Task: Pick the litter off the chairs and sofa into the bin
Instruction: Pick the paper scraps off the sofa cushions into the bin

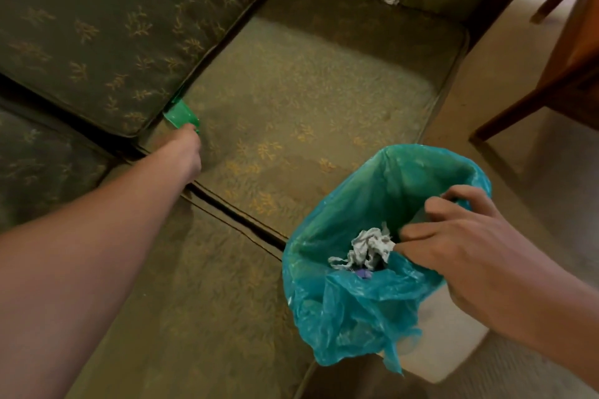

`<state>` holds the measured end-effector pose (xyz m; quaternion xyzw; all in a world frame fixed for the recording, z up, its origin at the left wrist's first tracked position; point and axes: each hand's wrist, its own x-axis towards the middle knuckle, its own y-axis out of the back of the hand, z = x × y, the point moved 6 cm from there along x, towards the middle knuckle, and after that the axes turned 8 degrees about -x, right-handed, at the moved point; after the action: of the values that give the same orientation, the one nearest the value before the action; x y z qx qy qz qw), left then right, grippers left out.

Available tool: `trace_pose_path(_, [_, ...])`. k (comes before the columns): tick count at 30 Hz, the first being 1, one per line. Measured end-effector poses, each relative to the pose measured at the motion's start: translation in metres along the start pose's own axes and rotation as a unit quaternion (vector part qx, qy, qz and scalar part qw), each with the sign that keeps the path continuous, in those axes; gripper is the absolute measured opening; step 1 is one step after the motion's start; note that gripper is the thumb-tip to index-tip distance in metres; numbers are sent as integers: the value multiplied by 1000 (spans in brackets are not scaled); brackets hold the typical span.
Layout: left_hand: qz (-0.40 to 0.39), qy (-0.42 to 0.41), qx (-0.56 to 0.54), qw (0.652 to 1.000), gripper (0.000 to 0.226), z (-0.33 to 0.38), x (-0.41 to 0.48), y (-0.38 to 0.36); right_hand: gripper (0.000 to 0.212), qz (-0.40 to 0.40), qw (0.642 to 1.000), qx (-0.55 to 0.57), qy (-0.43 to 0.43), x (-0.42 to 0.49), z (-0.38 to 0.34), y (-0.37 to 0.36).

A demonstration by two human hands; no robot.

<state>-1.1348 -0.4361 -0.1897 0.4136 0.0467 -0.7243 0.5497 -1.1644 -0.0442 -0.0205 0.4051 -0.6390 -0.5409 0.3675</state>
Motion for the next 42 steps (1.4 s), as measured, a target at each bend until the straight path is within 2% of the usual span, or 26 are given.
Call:
trace_pose_path(2, [35, -33, -9, 999, 37, 7, -4, 3, 32, 3, 1000, 9, -2, -2, 1, -3])
trace_pose_path(3, [57, -64, 4, 996, 40, 12, -4, 7, 34, 4, 1000, 12, -1, -1, 1, -4])
trace_pose_path(5, [80, -117, 57, 988, 43, 20, -9, 12, 26, 5, 1000, 21, 0, -1, 1, -3])
trace_pose_path(7, [24, -141, 75, 987, 33, 20, -17, 2, 29, -25, 1000, -11, 7, -3, -3, -4])
trace_pose_path(9, [-77, -173, 90, 978, 26, 12, -53, -20, 32, -44, 999, -25, 10, -6, -4, -5])
trace_pose_path(10, [-137, -205, 115, 962, 27, 6, -82, -33, 33, -40, 999, -21, 8, -7, -2, -5])
trace_pose_path(12, [-238, -288, 153, 915, 32, -7, -153, -46, 28, -28, 1000, -5, -1, -9, 1, -2])
trace_pose_path(13, [-263, -335, 168, 889, 33, -12, -190, -51, 21, -28, 1000, 5, -4, -14, 6, 0])
trace_pose_path(14, [-274, -380, 179, 865, 34, -16, -215, -44, 16, -32, 999, 6, 0, -13, 1, -6])
trace_pose_path(16, [-312, -446, 196, 816, 34, -19, -260, -41, 21, -56, 998, 16, 6, -16, 0, -14])
trace_pose_path(18, [-332, -484, 222, 779, 33, -22, -300, -48, 19, -83, 996, 17, 8, -26, 14, -16])
trace_pose_path(21, [-339, -550, 314, 696, 35, -25, -354, -74, 9, -116, 993, 31, -3, -58, 40, -25])
trace_pose_path(24, [-379, -492, 499, 605, 30, -44, -375, -115, 14, -106, 991, 74, -41, -101, 68, -26])
trace_pose_path(26, [-366, -432, 639, 521, 26, -57, -391, -147, 14, -64, 991, 89, -72, -125, 97, -12])
trace_pose_path(27, [-367, -414, 670, 494, 24, -63, -403, -163, 11, -39, 991, 92, -87, -136, 111, -4])
trace_pose_path(28, [-372, -406, 680, 485, 20, -68, -418, -182, 8, -23, 990, 93, -104, -147, 127, 5])
trace_pose_path(30, [-362, -411, 680, 487, 13, -70, -442, -217, 8, -9, 989, 79, -125, -165, 157, 21])
trace_pose_path(33, [-339, -478, 660, 470, 24, -58, -473, -267, 10, 10, 988, 56, -145, -187, 198, 39])
trace_pose_path(34, [-341, -499, 640, 474, 28, -52, -482, -280, 8, 12, 987, 47, -154, -192, 212, 45])
trace_pose_path(38, [-367, -560, 512, 538, 22, -19, -511, -315, 20, 13, 983, 13, -182, -198, 259, 73])
trace_pose_path(42, [-305, -646, 368, 596, 15, 37, -499, -321, 9, 10, 980, 17, -200, -176, 288, 88])
